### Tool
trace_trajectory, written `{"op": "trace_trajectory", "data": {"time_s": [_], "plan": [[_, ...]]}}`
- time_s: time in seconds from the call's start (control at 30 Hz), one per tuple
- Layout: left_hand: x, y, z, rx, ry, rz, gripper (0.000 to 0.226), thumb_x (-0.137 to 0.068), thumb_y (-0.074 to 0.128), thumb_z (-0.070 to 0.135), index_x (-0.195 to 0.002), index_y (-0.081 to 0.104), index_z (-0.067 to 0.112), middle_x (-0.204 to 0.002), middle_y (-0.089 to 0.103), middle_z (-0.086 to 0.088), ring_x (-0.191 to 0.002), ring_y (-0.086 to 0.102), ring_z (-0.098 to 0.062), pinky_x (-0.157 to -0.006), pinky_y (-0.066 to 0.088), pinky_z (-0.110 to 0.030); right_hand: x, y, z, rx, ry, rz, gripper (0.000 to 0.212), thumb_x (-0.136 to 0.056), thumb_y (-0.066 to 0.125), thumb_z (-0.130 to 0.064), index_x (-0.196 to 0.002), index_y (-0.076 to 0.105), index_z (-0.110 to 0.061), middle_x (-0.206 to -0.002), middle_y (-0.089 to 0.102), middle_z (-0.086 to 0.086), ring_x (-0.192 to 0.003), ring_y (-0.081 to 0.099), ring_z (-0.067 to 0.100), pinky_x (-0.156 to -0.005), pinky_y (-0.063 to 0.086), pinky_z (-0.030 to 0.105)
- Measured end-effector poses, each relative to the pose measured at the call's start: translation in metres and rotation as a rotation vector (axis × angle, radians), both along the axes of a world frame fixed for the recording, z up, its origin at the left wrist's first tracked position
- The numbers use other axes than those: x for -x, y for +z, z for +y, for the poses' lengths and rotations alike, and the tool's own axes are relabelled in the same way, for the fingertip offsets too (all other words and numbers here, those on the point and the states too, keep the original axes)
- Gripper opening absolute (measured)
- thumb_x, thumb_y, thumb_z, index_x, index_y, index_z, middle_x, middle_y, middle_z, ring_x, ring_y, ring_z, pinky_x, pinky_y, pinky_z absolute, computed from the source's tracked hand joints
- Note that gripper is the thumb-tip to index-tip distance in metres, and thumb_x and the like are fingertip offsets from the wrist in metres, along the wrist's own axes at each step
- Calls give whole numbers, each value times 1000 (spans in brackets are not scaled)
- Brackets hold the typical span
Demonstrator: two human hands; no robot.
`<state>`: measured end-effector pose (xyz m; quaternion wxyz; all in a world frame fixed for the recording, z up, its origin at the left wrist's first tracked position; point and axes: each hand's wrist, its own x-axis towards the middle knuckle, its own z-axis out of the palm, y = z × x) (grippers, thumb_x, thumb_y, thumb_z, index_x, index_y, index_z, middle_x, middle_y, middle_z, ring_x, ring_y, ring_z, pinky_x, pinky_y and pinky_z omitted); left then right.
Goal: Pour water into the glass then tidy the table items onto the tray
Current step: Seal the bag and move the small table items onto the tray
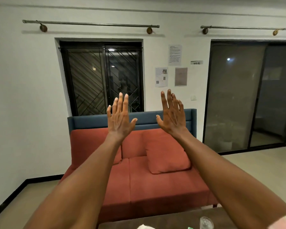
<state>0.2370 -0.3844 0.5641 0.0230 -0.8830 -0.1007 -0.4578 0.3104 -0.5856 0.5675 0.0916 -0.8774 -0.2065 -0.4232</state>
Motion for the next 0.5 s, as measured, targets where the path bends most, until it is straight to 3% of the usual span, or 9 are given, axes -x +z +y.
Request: {"op": "trace_trajectory", "data": {"time_s": [0.5], "plan": [[-13,9,-62,-35,-7,-6,108,-79,65,54,-155,-2,18,-163,0,-6,-150,6,-25,-121,14,-45,-10,23,-40,-61,40,7,100,-85,59,-39,-157,-7,-17,-165,-11,12,-154,4,28,-123,15,44]]}}
